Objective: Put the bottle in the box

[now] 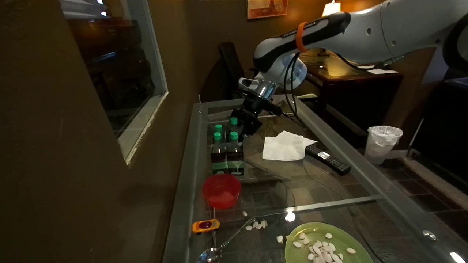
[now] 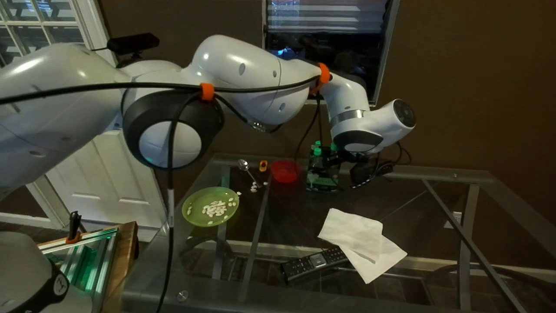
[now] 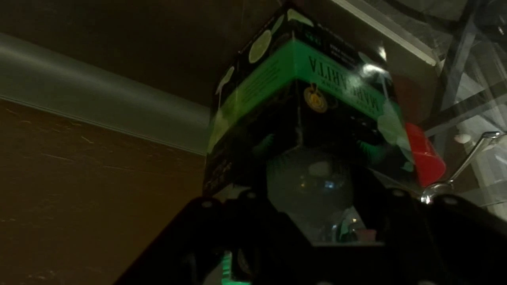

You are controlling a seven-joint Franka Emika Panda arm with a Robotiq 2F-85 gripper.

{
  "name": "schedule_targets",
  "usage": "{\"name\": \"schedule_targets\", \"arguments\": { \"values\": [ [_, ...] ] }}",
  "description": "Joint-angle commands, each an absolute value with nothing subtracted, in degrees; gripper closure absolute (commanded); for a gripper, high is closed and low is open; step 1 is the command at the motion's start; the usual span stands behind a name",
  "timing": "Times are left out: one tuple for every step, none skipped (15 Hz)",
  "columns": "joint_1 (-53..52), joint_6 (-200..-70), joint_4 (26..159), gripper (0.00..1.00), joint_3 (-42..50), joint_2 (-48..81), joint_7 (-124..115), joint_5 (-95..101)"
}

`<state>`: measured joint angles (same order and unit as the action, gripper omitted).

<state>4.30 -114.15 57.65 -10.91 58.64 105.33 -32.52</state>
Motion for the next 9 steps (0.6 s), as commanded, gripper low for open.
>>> {"name": "schedule_targets", "arguments": {
  "values": [
    [4.33, -111.28, 53.23, 0.16, -12.73, 60.36, 103.86, -27.99],
    [4.22, -111.26, 53.13, 0.09, -12.91, 60.04, 103.38, -27.16],
    [3.87, -111.59, 53.28, 0.01, -12.72, 59.42, 102.47, -26.21],
    [3.79, -111.53, 53.36, 0.0, -12.98, 58.9, 101.9, -25.64],
    [3.43, -111.96, 53.48, 0.0, -12.75, 58.12, 101.28, -24.61],
    [3.1, -112.39, 53.44, 0.0, -12.5, 57.43, 100.63, -23.64],
    [2.77, -112.48, 53.67, 0.0, -12.11, 56.56, 99.83, -22.47],
    [2.52, -112.49, 53.91, 0.0, -11.72, 55.65, 98.88, -21.33],
    [2.34, -112.48, 54.7, 0.0, -11.35, 54.43, 97.58, -20.2]
  ]
}}
